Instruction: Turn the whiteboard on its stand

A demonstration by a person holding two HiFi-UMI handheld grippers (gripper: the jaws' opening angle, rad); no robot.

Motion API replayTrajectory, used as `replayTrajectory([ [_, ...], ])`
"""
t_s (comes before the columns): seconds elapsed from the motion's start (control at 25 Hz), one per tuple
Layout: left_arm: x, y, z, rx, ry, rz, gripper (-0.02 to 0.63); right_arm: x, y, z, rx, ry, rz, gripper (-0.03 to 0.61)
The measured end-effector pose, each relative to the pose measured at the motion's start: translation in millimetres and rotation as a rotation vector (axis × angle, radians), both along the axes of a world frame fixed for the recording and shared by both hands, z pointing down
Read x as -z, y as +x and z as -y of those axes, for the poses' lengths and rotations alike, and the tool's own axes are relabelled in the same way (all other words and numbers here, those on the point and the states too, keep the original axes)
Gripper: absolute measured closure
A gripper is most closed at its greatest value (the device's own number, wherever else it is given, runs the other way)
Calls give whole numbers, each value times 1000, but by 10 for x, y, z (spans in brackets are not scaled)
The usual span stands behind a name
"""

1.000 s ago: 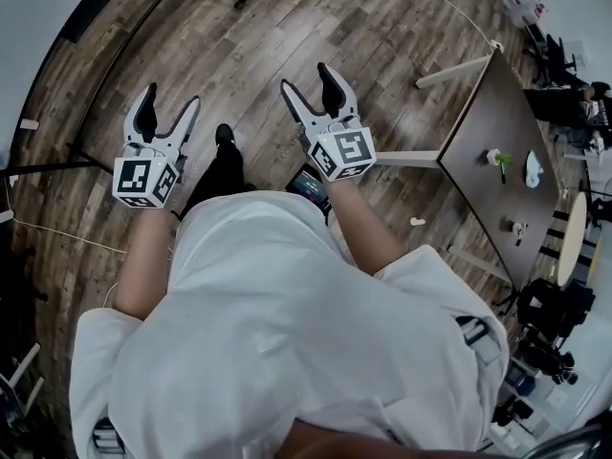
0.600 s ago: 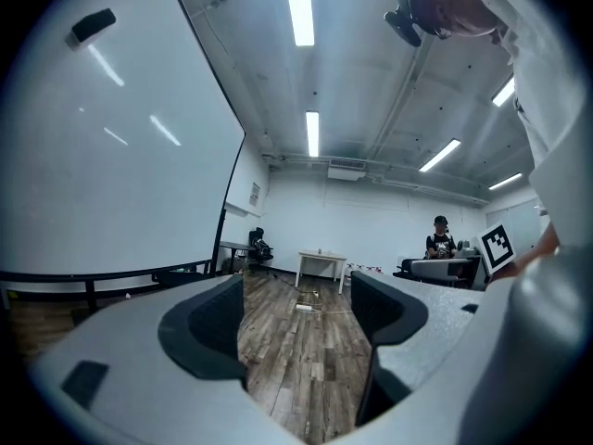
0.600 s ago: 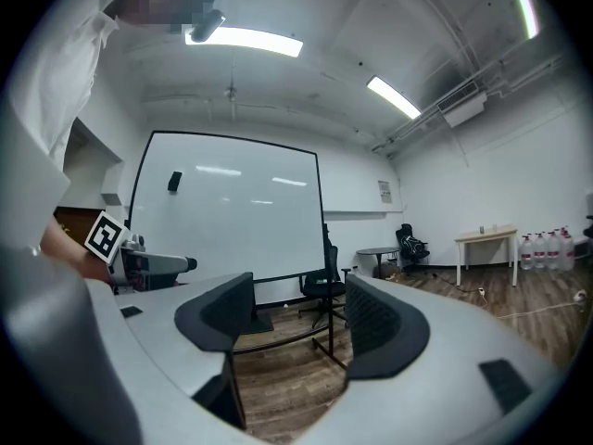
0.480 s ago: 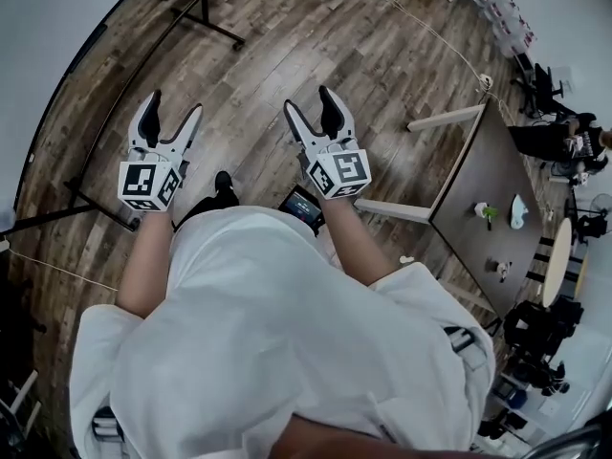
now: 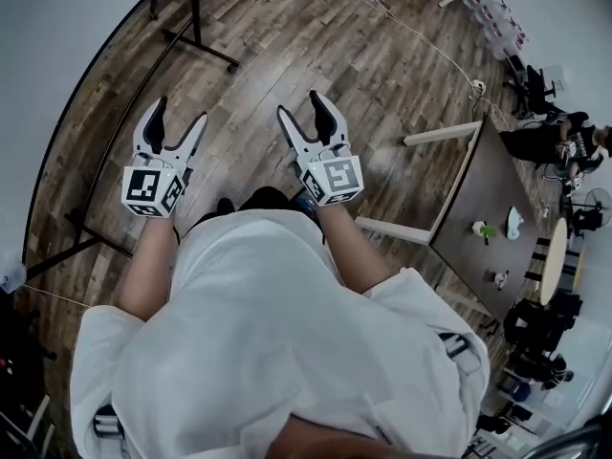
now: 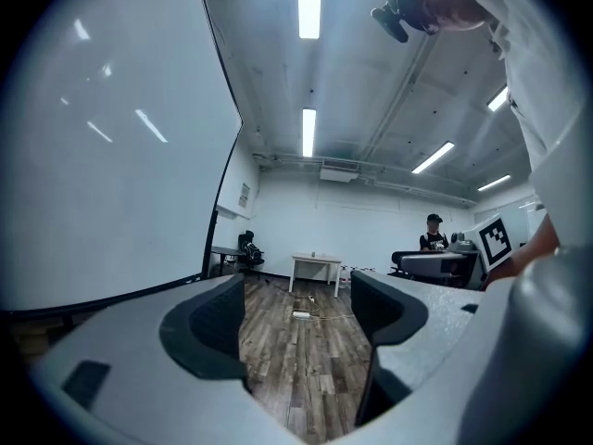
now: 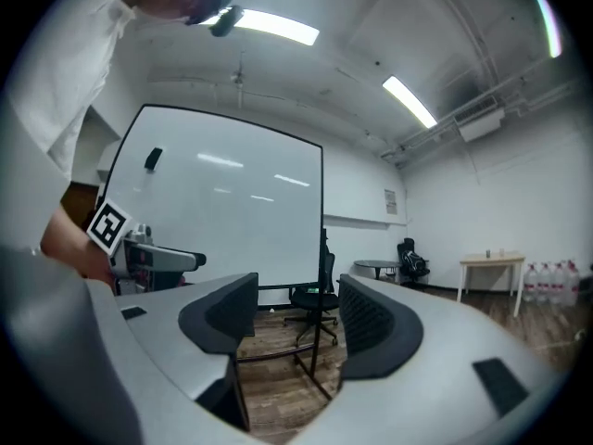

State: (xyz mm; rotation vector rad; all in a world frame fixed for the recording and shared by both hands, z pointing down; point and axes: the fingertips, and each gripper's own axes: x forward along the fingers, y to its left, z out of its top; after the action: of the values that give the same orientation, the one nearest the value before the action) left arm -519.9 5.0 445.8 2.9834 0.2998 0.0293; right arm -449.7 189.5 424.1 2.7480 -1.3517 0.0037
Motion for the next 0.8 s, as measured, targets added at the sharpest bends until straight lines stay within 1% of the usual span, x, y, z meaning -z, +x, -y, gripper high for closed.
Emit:
replayTrajectory([
  [0.08, -55, 145, 18, -6, 5, 6, 258, 18, 54, 50, 19, -25, -40, 307],
  [0.12, -74, 235, 21, -8, 5, 9, 258, 22, 136, 52, 20, -23, -39, 307],
  [0.28, -145, 616, -16, -29, 9, 20, 258, -20, 614, 14, -4, 0, -15, 307],
  [0.44, -183, 1020, -36, -14, 23, 29, 258, -99, 1084, -5, 5, 22, -2, 307],
  [0.56, -110, 1431, 14, 8, 27, 28, 258, -142, 1560, 47, 25, 48, 26, 307],
  [0.68, -35, 1929, 97, 34, 27, 28, 258, -112, 2079, 113, 47, 60, 34, 307],
  [0.8, 57, 2345, 182, 93, 22, 28, 258, -51, 2529, 198, 108, 60, 32, 307],
])
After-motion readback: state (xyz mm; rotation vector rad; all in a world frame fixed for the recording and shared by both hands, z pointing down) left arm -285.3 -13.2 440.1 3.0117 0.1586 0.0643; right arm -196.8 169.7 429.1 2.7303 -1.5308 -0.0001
